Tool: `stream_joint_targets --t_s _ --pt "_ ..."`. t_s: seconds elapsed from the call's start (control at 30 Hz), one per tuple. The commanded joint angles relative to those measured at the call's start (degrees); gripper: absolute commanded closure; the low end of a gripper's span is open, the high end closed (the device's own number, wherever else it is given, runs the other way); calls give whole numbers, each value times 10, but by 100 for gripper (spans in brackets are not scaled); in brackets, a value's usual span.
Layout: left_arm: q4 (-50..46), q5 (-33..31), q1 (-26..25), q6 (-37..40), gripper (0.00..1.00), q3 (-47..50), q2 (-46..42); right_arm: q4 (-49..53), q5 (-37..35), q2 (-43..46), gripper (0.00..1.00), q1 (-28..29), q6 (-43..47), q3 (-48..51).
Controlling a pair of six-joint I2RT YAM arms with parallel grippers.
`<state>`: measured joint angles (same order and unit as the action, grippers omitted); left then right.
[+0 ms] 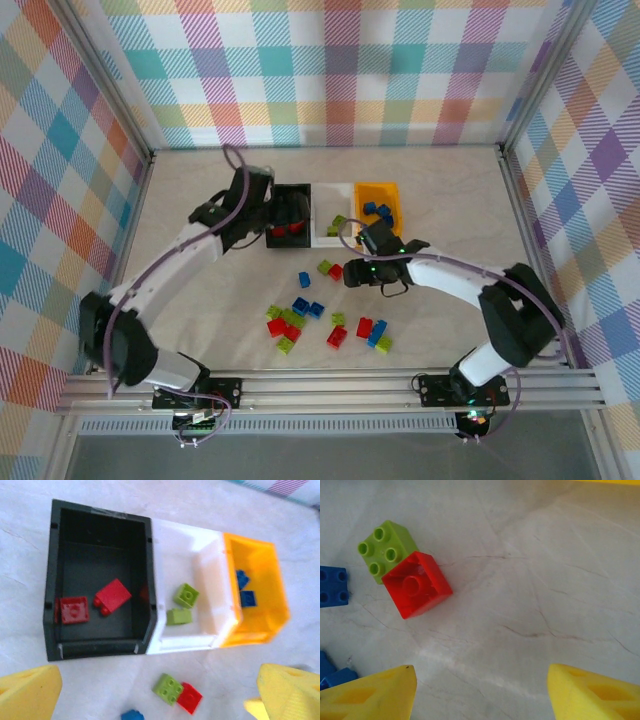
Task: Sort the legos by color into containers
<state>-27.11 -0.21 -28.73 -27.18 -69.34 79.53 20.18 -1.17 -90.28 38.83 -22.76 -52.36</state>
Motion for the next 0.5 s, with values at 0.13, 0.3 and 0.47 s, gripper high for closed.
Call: stream_joint_targets --t_s 0.13,0.3,0.47 --pt "25 15 -4 -59 0 152 -134 -25 -21 -91 30 34 54 -77" --pt "5 5 -1 -68 0 185 -171 -17 -34 -135 32 49 66 -110" --pt "4 4 7 -71 0 194 -179 -1 -62 -166 39 60 76 -135"
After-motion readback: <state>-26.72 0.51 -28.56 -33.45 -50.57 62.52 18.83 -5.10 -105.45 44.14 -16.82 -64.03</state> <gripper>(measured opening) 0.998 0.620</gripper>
